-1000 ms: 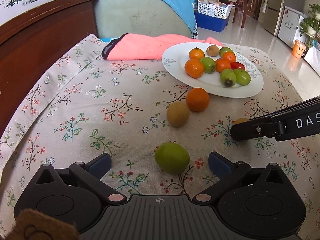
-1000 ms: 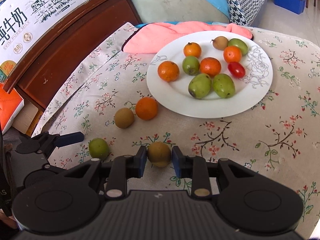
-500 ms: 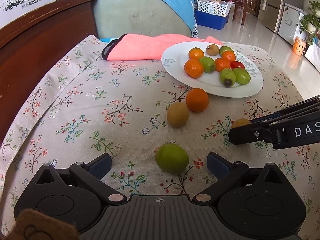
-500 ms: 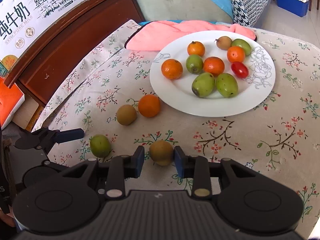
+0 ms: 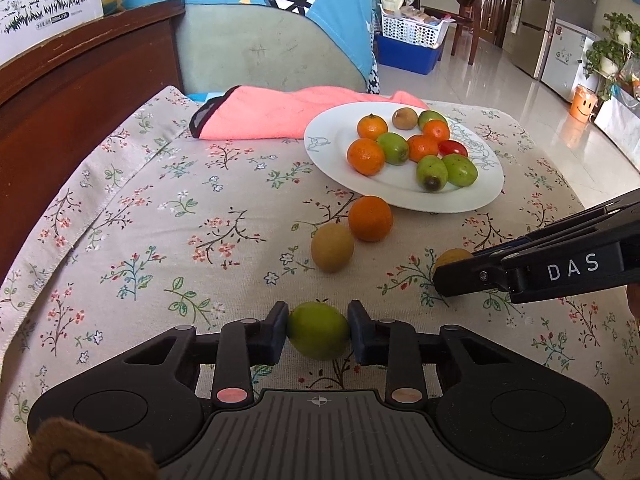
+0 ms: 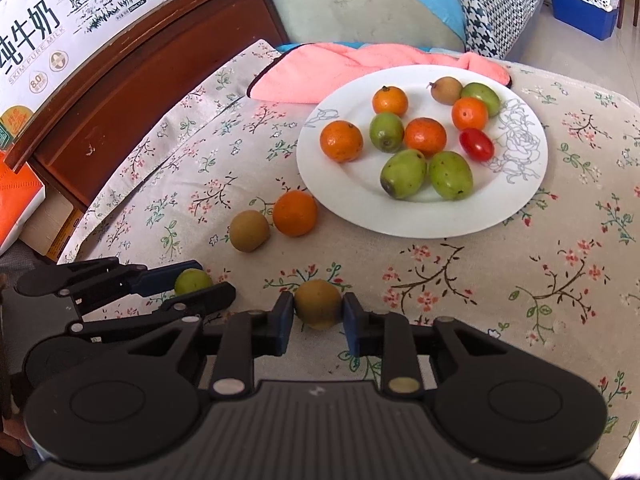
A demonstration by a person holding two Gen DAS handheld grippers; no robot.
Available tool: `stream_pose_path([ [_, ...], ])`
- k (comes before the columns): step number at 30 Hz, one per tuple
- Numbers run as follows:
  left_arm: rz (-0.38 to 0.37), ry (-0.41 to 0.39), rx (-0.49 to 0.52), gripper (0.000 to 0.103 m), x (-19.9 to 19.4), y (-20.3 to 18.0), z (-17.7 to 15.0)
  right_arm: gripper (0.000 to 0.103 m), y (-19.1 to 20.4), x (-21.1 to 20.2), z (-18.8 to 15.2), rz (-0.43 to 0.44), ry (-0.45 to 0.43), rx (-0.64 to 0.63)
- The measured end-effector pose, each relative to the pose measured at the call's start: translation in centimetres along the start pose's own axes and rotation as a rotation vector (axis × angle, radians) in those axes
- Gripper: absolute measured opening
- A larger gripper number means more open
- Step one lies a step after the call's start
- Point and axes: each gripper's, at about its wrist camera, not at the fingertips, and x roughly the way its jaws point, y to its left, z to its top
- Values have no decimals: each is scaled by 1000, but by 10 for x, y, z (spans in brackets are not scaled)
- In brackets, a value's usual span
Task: Organize fruits
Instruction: 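Close the left tool on a green plum while the right tool grasps a brown kiwi, then carry the green plum and kiwi over the plate and open both tools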
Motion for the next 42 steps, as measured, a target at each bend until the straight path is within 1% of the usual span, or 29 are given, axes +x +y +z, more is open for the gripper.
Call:
stream_pose_path([
  [4, 23, -11, -20, 30, -2, 1, 3, 27, -3, -2, 2, -4, -10, 14],
  [7, 33, -46, -63, 30, -8, 5, 13, 27, -5, -7, 6, 4, -28, 25],
  [10, 18, -92, -110, 30, -16, 8, 28, 27, -11, -18, 16, 18, -68, 50],
  [14, 8, -147, -144, 30, -23, 8, 47, 27, -25, -34, 32, 32, -143, 109],
  [17, -15, -164, -182, 30, -21, 7, 60, 27, -37, -45, 44, 38, -188, 159],
  [21, -23, -182, -169, 30, -17, 0, 74, 27, -52, -55, 59, 51, -235, 214],
  [25, -69, -167, -169, 30, -8, -10, 84, 27, -64, -56, 74, 59, -271, 261],
  [29, -76, -159, -121, 30, 5, -24, 90, 27, -74, -47, 85, 73, -266, 295],
  [32, -82, -140, -103, 30, 16, -31, 92, 27, -78, -38, 89, 73, -252, 307],
  [37, -83, -114, -101, 30, 31, -36, 94, 27, -86, -21, 96, 88, -224, 336],
  [42, -87, -102, -116, 30, 41, -38, 95, 27, -89, -3, 104, 61, -206, 341],
])
